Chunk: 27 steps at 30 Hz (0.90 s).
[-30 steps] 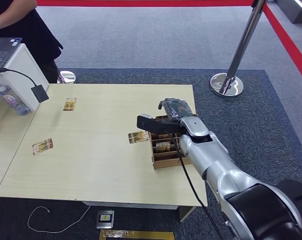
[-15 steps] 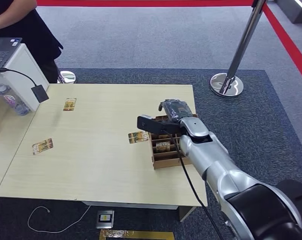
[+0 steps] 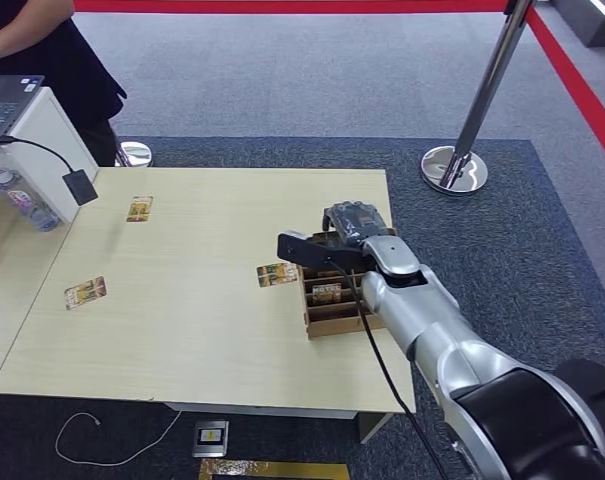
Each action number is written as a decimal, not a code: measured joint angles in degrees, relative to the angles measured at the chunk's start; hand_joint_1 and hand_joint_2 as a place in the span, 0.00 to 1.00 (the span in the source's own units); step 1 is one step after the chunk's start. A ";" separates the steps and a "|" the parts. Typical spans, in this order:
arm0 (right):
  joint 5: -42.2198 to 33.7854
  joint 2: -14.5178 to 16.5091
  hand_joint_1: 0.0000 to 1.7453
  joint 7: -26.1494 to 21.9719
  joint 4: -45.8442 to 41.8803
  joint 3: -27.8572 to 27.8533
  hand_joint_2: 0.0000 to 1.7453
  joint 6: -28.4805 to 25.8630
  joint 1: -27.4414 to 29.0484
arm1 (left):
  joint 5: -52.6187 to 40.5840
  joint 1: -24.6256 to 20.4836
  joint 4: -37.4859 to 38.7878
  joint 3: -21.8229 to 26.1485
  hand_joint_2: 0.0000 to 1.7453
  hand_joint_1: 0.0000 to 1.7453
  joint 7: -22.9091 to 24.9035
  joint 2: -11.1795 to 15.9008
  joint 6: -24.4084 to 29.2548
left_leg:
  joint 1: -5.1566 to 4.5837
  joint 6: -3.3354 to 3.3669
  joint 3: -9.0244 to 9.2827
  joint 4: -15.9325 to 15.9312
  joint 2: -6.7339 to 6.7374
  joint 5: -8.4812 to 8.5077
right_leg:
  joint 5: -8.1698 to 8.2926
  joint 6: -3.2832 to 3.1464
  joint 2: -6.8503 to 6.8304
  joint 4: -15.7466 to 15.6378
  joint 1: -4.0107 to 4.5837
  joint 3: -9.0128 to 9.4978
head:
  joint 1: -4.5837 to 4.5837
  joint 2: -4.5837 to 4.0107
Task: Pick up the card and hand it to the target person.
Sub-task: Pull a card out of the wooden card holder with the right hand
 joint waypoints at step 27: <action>0.38 -0.69 1.00 -0.50 0.15 -0.38 1.00 -1.13 0.46 | -0.43 0.00 0.00 -0.12 1.00 0.00 0.00 0.01 0.00 | 0.00 0.00 0.00 0.00 0.00 0.00 | 0.00 0.00 0.00 0.00 0.00 0.00 | 0.01 0.00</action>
